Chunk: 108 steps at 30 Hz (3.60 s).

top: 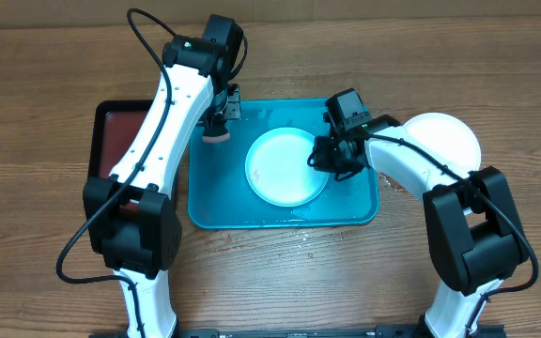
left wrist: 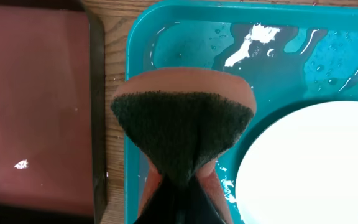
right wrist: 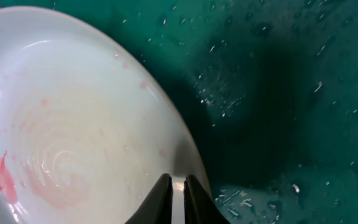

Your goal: Clean dirty plates on tray and stack at the side

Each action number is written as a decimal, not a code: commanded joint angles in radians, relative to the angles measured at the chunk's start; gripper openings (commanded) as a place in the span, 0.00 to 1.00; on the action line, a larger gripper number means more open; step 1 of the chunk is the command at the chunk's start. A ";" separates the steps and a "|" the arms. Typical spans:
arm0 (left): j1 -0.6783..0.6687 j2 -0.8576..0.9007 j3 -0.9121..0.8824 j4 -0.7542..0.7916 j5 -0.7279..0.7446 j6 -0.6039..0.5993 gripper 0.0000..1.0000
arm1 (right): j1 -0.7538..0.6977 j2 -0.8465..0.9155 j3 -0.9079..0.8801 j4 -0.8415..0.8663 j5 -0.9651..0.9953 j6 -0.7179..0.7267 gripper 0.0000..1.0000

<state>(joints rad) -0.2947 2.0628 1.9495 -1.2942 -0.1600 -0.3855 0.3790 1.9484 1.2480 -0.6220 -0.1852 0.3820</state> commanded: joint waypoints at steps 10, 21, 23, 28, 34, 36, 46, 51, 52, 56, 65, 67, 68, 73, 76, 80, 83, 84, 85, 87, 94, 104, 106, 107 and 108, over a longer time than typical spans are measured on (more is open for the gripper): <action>-0.007 -0.008 0.009 -0.001 0.004 0.004 0.04 | -0.019 -0.008 0.051 -0.048 -0.182 -0.100 0.82; -0.007 -0.008 0.009 0.000 0.004 0.004 0.04 | -0.053 -0.011 0.167 -0.175 0.039 -0.286 0.53; -0.007 -0.008 0.009 0.000 0.004 0.004 0.04 | -0.053 -0.011 0.167 -0.173 0.089 -0.286 0.53; -0.007 -0.008 0.009 0.006 0.005 0.004 0.04 | -0.053 0.005 0.165 -0.146 0.140 -0.286 0.52; -0.007 -0.008 0.009 0.008 0.011 0.004 0.04 | -0.051 0.078 0.165 -0.163 0.116 -0.306 0.42; -0.007 -0.008 0.009 0.008 0.012 0.004 0.05 | -0.051 0.091 0.165 -0.179 0.116 -0.305 0.31; -0.007 -0.008 0.009 0.008 0.028 0.004 0.04 | -0.051 0.094 0.177 -0.237 0.070 -0.177 0.04; -0.007 -0.006 0.009 0.011 0.048 0.004 0.04 | -0.047 0.094 0.185 -0.275 -0.067 0.094 0.04; -0.008 -0.005 0.009 0.012 0.055 0.004 0.04 | -0.042 0.094 0.181 -0.275 -0.071 0.135 0.04; -0.008 0.017 0.009 0.012 0.097 0.004 0.05 | -0.008 0.095 0.164 -0.270 -0.011 0.251 0.04; -0.058 0.157 0.009 0.029 0.181 0.088 0.04 | 0.031 0.096 0.125 -0.254 0.049 0.251 0.04; -0.075 0.190 0.009 0.046 0.225 0.134 0.04 | 0.031 0.097 0.124 -0.251 0.049 0.251 0.04; -0.083 0.202 0.009 0.053 0.243 0.153 0.04 | 0.031 0.097 0.124 -0.249 0.049 0.251 0.04; -0.122 0.241 0.009 0.077 0.277 0.221 0.04 | 0.031 0.096 0.124 -0.248 0.049 0.250 0.04; -0.132 0.254 0.009 0.095 0.277 0.254 0.04 | 0.031 0.097 0.124 -0.248 0.049 0.250 0.04; -0.130 0.256 0.009 0.103 0.273 0.311 0.04 | 0.031 0.097 0.124 -0.248 0.049 0.251 0.04; -0.130 0.257 0.009 0.116 0.237 0.388 0.04 | 0.031 0.097 0.124 -0.248 0.049 0.250 0.04; -0.130 0.257 0.009 0.122 0.224 0.419 0.04 | 0.031 0.097 0.124 -0.248 0.049 0.250 0.04; -0.130 0.257 0.009 0.129 0.208 0.455 0.04 | 0.031 0.097 0.124 -0.248 0.049 0.250 0.04; -0.130 0.257 0.009 0.146 0.164 0.480 0.04 | 0.031 0.097 0.124 -0.248 0.049 0.250 0.04; -0.130 0.285 0.009 0.238 0.082 0.514 0.04 | 0.031 0.097 0.121 -0.247 0.050 0.250 0.04; -0.132 0.318 0.009 0.190 0.123 0.530 0.04 | 0.031 0.097 0.121 -0.245 0.050 0.250 0.04; -0.132 0.318 0.009 0.118 0.212 0.607 0.04 | 0.031 0.097 0.121 -0.245 0.050 0.250 0.04; -0.132 0.318 0.009 0.086 0.248 0.645 0.04 | 0.031 0.097 0.121 -0.245 0.050 0.250 0.04; -0.132 0.318 0.009 0.043 0.293 0.695 0.04 | 0.031 0.096 0.121 -0.245 0.049 0.251 0.04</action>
<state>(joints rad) -0.4255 2.3417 1.9610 -1.1816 0.0021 0.1684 0.4065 2.0392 1.3968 -0.8616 -0.1688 0.6319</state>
